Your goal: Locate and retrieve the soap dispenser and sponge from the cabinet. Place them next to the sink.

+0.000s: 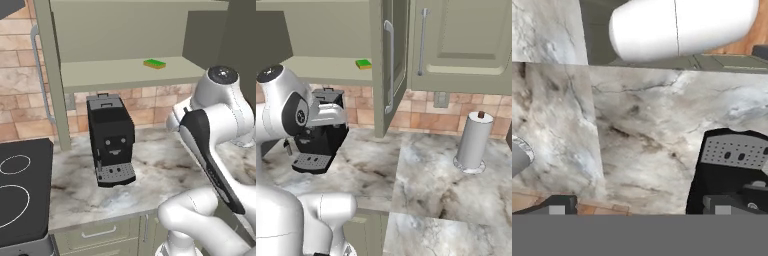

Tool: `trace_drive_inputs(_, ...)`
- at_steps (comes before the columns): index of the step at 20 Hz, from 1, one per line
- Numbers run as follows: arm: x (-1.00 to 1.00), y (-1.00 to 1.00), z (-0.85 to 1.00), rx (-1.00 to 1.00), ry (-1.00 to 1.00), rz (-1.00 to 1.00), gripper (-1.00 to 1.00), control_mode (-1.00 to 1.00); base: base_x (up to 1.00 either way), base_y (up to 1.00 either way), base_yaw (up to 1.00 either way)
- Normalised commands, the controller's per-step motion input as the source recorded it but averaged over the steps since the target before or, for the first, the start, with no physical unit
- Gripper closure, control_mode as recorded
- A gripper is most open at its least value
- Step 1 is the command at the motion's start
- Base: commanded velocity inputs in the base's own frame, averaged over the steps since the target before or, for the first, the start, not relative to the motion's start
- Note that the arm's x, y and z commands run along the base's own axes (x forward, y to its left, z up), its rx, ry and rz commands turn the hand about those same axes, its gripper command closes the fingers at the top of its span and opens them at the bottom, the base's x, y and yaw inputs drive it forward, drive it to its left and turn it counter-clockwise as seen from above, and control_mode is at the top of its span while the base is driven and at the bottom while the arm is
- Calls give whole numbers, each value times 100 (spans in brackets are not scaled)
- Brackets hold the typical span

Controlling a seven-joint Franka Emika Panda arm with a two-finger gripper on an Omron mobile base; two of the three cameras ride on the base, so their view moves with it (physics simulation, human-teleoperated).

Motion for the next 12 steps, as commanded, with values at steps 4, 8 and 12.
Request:
trace_drive_inputs(4,16,-32,19,9,-6,14,-100,-100,0,0,0)
trace_drive_inputs(8,0,-11,32,10,-1,6,-100,-100,0,0,0)
trace_drive_inputs(12,0,0,41,2,-2,0,-100,-100,0,0,0)
